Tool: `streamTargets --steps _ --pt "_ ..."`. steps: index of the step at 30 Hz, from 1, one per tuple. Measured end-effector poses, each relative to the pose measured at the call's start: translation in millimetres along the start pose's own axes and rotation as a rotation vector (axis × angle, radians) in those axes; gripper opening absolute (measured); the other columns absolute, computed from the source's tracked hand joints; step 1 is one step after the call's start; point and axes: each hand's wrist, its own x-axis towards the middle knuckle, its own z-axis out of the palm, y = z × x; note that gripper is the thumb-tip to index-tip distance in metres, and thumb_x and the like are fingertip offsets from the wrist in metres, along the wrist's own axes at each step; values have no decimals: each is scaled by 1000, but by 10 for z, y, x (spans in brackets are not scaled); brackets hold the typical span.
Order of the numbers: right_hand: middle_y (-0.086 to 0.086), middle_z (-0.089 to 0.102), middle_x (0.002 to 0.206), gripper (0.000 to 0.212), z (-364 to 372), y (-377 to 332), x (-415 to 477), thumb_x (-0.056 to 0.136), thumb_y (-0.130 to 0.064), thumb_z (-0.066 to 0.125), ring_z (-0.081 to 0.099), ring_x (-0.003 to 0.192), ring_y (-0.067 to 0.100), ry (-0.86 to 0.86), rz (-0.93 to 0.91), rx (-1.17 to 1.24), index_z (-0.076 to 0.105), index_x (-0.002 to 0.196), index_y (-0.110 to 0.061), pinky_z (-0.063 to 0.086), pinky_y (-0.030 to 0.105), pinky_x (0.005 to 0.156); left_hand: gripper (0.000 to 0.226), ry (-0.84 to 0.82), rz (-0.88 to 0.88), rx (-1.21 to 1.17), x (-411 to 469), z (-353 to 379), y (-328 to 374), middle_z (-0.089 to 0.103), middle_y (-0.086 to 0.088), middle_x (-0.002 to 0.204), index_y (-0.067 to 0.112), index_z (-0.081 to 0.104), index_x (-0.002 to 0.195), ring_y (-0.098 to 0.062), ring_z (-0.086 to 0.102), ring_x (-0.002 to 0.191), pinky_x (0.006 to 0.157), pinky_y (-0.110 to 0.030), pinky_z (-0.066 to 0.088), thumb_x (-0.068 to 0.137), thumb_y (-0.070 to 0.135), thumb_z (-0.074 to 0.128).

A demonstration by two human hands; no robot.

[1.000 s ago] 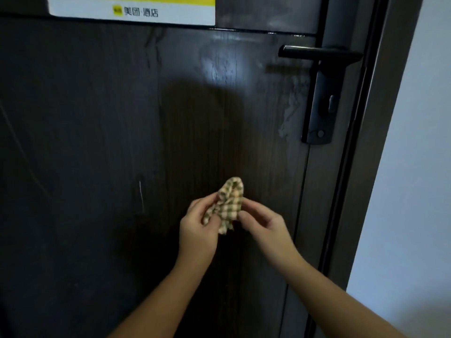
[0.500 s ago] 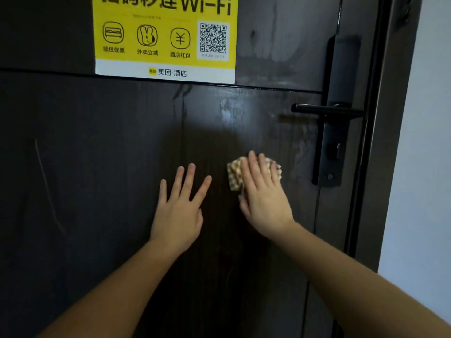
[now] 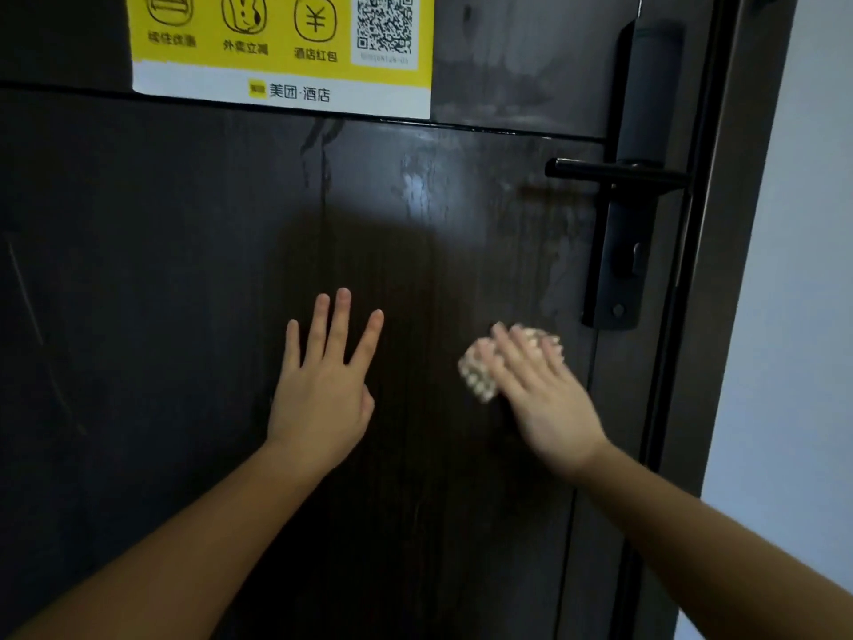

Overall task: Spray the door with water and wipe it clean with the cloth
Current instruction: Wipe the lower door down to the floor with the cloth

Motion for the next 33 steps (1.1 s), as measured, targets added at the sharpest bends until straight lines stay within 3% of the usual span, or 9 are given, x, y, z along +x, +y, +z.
streamTargets --steps 2,6,7,9,11,16,22,27,33 --pt "16 19 156 63 -132 189 119 88 -6 39 12 145 30 83 186 27 24 149 -11 15 47 117 83 -31 -17 -40 -93 -23 138 -9 -19 158 19 1 152 -34 -7 146 116 -56 15 88 34 51" --pt "17 42 145 45 -260 238 270 90 -9 47 38 132 35 219 218 -69 52 135 -10 35 49 98 81 -200 -10 -84 -383 25 480 -37 -11 150 25 -25 144 -29 -29 141 119 -52 0 95 36 38" --pt "16 49 137 44 -246 218 268 88 -9 49 42 123 33 252 249 -62 56 132 -11 39 47 89 82 -215 -8 -93 -454 87 531 -37 -10 151 26 -24 145 -28 -28 141 119 -52 1 95 36 40" --pt "16 53 126 45 -160 134 221 86 -6 51 46 110 32 310 347 14 57 131 -10 43 44 79 88 -186 -14 -131 -559 204 572 -17 -11 159 25 -1 151 -28 -9 147 116 -55 15 86 32 56" --pt "17 51 126 49 -2 -52 4 85 -6 50 46 110 34 305 406 127 53 134 -9 43 43 83 90 -191 -49 -184 -671 315 604 5 -12 160 21 20 151 -28 10 147 111 -57 27 75 27 68" --pt "13 49 129 52 213 -495 -743 86 -17 48 46 115 33 143 371 200 50 137 -11 47 46 88 89 -224 -66 -210 -903 423 758 11 -11 160 24 24 150 -29 13 146 110 -60 22 72 25 69" --pt "12 58 116 46 216 -534 -600 81 6 57 49 104 28 301 553 375 67 121 -14 39 25 81 82 -394 -271 -263 -1261 566 822 -36 0 152 35 -18 148 -18 -27 142 116 -57 0 93 35 45" --pt "6 59 110 44 432 -998 -1409 72 10 66 52 100 23 90 644 433 71 107 -15 38 21 79 81 -502 -412 -446 -1651 688 1039 -40 6 149 38 -14 148 -13 -27 141 116 -59 -2 94 32 46" --pt "8 58 106 29 357 -725 -928 76 8 54 50 99 21 299 732 399 68 96 -7 33 16 80 80 -413 -437 -526 -1781 887 1120 -34 8 153 39 -8 149 -11 -24 143 117 -55 -4 93 28 49"
